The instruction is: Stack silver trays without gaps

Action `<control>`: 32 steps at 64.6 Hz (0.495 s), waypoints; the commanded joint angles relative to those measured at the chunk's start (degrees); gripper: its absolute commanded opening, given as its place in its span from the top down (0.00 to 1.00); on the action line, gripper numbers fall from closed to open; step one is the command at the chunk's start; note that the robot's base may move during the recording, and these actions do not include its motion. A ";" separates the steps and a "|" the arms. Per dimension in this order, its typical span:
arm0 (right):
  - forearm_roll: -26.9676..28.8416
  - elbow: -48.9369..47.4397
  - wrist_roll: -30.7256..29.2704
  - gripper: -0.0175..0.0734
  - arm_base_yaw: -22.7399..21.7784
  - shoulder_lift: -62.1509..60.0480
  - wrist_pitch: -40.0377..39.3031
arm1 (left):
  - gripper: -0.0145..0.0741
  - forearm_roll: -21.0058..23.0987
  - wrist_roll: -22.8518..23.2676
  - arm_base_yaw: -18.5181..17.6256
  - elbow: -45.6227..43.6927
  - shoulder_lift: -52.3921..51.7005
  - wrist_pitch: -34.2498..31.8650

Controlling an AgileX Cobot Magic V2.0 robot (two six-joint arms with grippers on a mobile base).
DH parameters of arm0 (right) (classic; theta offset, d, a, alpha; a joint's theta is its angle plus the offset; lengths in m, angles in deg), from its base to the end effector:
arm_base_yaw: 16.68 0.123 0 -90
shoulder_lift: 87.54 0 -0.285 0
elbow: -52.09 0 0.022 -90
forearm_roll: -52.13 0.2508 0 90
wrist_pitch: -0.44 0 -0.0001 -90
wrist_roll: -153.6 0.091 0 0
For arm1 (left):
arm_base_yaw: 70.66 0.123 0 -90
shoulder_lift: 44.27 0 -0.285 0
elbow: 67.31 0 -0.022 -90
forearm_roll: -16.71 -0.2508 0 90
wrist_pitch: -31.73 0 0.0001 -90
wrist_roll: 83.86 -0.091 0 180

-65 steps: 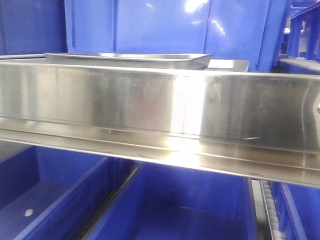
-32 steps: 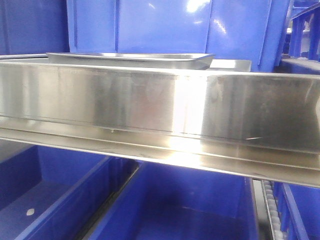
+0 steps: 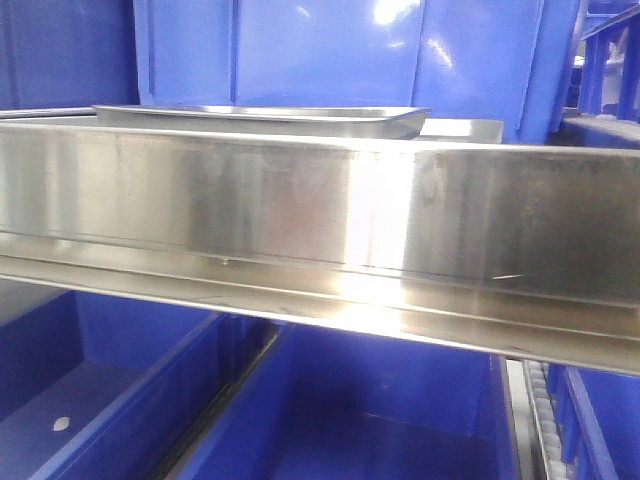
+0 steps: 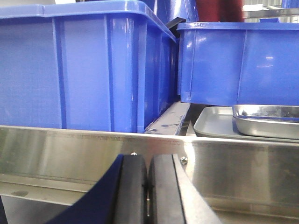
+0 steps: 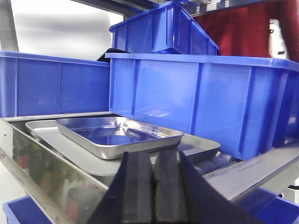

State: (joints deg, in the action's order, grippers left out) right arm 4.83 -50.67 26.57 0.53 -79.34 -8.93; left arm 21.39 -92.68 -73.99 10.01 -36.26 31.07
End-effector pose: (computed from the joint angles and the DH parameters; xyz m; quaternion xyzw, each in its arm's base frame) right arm 0.0492 0.0266 0.2226 -0.1078 0.6278 0.1926 0.7464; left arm 0.0565 -0.0032 0.2134 0.0435 0.6721 0.0055 0.7392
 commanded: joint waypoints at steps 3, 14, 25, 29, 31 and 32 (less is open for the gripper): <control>13.74 -0.02 -13.25 0.88 0.09 -0.41 2.83 | 0.82 0.33 0.42 0.28 -0.10 -0.22 -0.93; 40.85 -0.02 -47.94 0.88 0.09 -0.41 4.38 | 0.82 0.33 0.42 0.28 -0.10 -0.22 -0.93; 49.58 -0.02 -57.70 0.88 0.09 -0.41 12.25 | 0.82 0.33 0.42 0.28 -0.10 -0.22 -0.93; 49.68 -0.02 -57.70 0.88 0.09 -0.41 13.64 | 0.82 0.33 0.42 0.28 -0.10 -0.22 -0.93; 49.68 -0.02 -57.70 0.88 0.09 -0.41 13.91 | 0.82 0.33 0.42 0.28 -0.10 -0.22 -0.93; 49.68 -0.02 -57.70 0.88 0.09 -0.41 14.04 | 0.82 0.33 0.42 0.28 -0.10 -0.22 -0.93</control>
State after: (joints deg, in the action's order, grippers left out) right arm 53.68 -50.67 -29.85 0.57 -79.34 4.20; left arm 21.39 -92.68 -73.99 10.01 -36.26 31.07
